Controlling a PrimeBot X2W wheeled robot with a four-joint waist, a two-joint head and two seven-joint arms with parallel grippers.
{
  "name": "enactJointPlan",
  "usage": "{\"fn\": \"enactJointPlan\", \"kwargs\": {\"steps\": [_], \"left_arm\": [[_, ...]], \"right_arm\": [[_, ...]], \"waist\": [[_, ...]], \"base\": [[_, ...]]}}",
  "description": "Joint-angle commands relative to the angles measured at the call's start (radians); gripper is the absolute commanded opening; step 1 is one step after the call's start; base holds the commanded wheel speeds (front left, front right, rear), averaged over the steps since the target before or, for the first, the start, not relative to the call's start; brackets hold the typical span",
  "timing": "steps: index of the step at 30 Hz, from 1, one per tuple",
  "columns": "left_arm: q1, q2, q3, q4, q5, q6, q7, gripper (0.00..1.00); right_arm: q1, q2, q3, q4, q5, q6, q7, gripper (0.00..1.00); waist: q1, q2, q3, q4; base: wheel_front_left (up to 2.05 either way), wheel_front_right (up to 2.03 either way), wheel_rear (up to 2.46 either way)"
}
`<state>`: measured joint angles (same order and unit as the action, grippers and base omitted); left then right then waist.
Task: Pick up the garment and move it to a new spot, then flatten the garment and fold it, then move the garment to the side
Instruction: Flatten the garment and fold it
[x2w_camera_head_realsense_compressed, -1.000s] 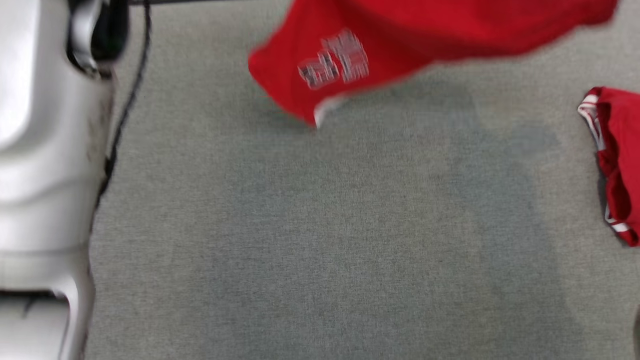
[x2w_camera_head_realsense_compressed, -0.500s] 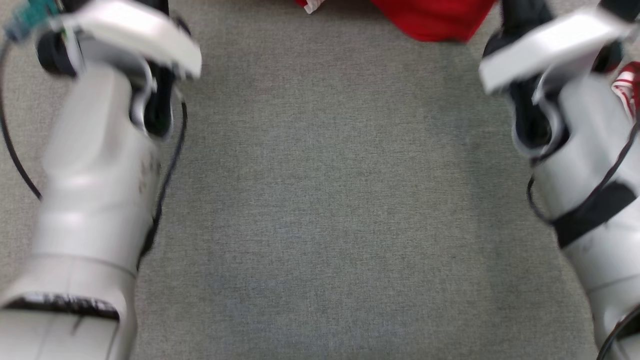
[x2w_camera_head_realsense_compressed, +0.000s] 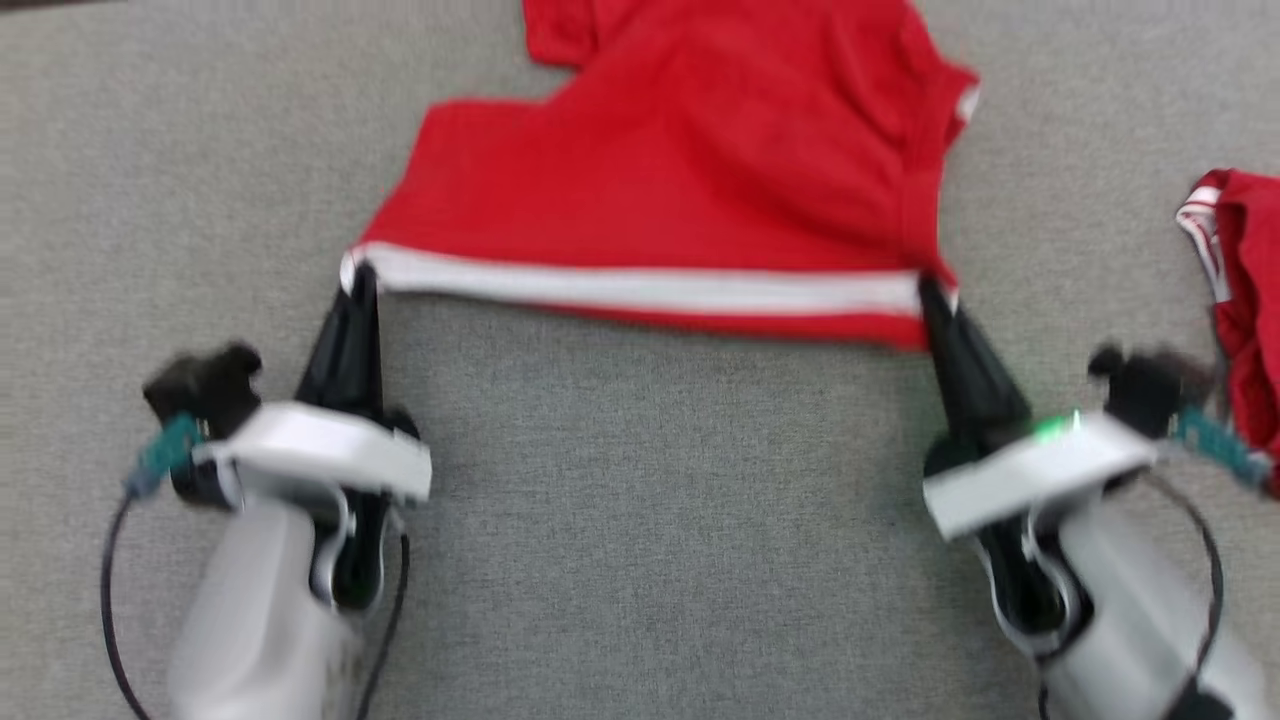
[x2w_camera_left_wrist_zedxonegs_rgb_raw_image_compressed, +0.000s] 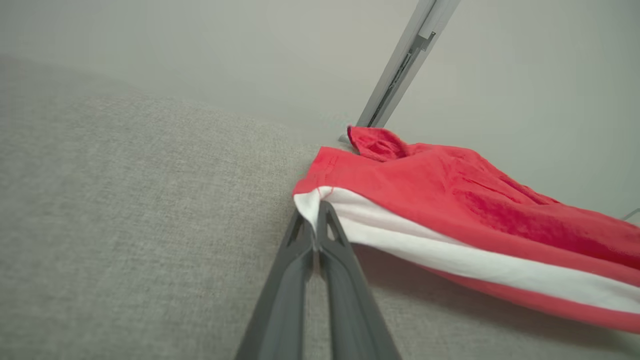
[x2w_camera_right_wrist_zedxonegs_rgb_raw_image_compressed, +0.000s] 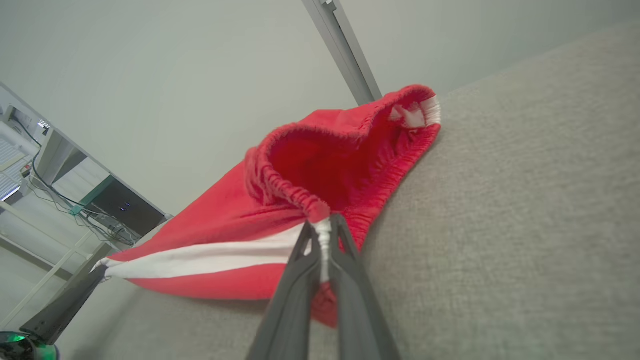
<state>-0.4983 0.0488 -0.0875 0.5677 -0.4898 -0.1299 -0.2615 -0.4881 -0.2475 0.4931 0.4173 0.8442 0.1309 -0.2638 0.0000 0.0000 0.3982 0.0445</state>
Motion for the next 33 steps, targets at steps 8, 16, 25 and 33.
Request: {"fn": "enactJointPlan", "kwargs": {"steps": [8, 16, 25, 33], "left_arm": [[0.328, 0.023, 0.005, -0.256, 0.051, 0.041, 0.006, 0.0], [0.545, 0.042, 0.005, -0.56, 0.048, 0.115, 0.13, 0.0], [0.487, 0.06, -0.008, -0.621, 0.029, 0.102, 0.186, 0.0], [0.124, 0.08, -0.055, -0.462, 0.023, 0.041, 0.243, 0.0]], "right_arm": [[0.373, -0.057, -0.089, -0.211, -0.033, -0.001, 0.005, 0.0], [0.613, -0.023, -0.202, -0.391, -0.087, -0.002, 0.113, 0.0], [0.617, 0.081, -0.267, -0.464, -0.085, -0.001, 0.221, 0.0], [0.446, 0.15, -0.296, -0.467, 0.052, 0.0, 0.279, 0.0]], "waist": [[0.0, 0.0, -0.15, 0.021], [0.0, 0.0, -0.201, 0.008], [0.0, 0.0, -0.175, -0.021], [0.0, 0.0, -0.033, -0.053]], "base": [[0.0, 0.0, 0.0], [0.0, 0.0, 0.0], [0.0, 0.0, 0.0], [0.0, 0.0, 0.0]]}}
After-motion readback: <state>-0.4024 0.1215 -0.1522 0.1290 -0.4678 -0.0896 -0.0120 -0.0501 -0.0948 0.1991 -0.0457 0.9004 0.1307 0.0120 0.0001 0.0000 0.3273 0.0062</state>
